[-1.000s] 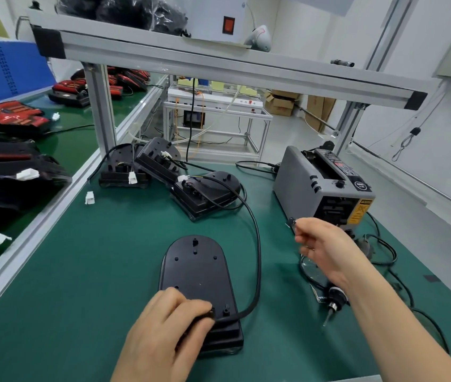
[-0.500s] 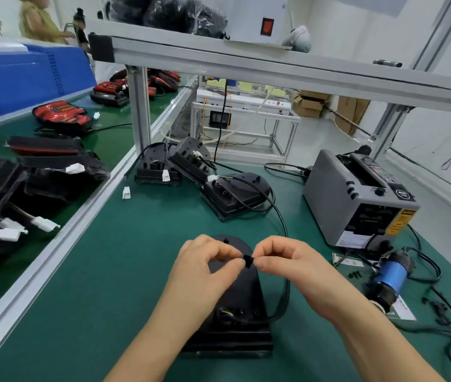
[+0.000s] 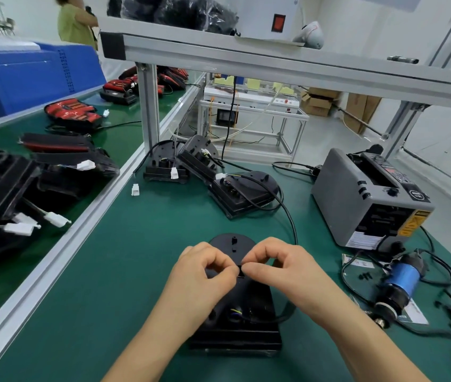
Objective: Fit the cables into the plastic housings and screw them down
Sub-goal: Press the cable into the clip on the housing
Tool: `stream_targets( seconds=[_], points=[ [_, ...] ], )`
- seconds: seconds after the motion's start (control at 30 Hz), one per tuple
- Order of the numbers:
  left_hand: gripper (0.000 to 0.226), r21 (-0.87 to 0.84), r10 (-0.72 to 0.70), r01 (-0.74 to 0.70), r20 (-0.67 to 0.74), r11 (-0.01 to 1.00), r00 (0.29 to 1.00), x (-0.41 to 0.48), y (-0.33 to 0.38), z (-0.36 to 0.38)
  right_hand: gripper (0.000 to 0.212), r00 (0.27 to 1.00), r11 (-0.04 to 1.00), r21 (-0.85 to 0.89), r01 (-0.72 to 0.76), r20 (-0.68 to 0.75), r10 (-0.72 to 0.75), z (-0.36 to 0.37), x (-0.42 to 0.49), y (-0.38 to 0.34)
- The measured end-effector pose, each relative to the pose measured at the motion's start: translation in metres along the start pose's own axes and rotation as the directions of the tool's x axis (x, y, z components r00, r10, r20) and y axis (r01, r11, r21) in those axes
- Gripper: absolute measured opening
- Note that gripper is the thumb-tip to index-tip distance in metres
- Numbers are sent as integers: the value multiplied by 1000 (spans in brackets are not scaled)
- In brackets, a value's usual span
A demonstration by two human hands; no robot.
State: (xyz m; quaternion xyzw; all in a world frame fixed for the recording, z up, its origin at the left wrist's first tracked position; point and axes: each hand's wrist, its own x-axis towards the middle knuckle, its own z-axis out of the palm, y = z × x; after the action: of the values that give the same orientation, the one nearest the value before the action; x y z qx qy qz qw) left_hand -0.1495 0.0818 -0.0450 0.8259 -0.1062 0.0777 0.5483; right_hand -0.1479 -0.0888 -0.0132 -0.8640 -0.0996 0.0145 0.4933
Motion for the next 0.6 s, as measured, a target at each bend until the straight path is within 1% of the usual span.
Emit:
stream_targets(
  seconds=[0.17, 0.2, 0.27, 0.33, 0.37, 0.47, 0.53, 0.6],
  points=[
    [18, -6, -16, 16, 21, 1000, 1000, -4, -4, -6, 27, 999, 996, -81, 24, 37, -21, 10, 5, -5],
    [19, -28, -27, 27, 10, 999, 1000, -4, -6, -9, 30, 999, 998, -65, 23, 30, -21, 11, 7, -4],
    [24, -64, -62, 58, -62, 996, 996, -2, -15, -17, 31, 1000, 1000, 16, -7, -8, 8, 11, 11, -3],
    [29, -44, -103, 98, -124, 994, 987, 0, -26, -26, 26, 997, 993, 88, -73, -17, 75, 11, 17, -3],
    [31, -14, -112, 111, -127, 994, 986, 1, -31, -28, 24, 994, 990, 98, -106, 1, 107, 12, 21, -2],
    [37, 94, -84, 91, -68, 991, 994, 2, -38, -27, 26, 982, 988, 9, -157, 112, 155, 18, 29, -4],
    [44, 131, -61, 60, 4, 990, 998, -1, -40, -23, 29, 971, 987, -69, -144, 185, 155, 23, 32, -4],
    [47, 131, -61, 49, 82, 990, 995, -6, -44, -20, 25, 966, 986, -115, -124, 215, 146, 25, 34, -4]
  ],
)
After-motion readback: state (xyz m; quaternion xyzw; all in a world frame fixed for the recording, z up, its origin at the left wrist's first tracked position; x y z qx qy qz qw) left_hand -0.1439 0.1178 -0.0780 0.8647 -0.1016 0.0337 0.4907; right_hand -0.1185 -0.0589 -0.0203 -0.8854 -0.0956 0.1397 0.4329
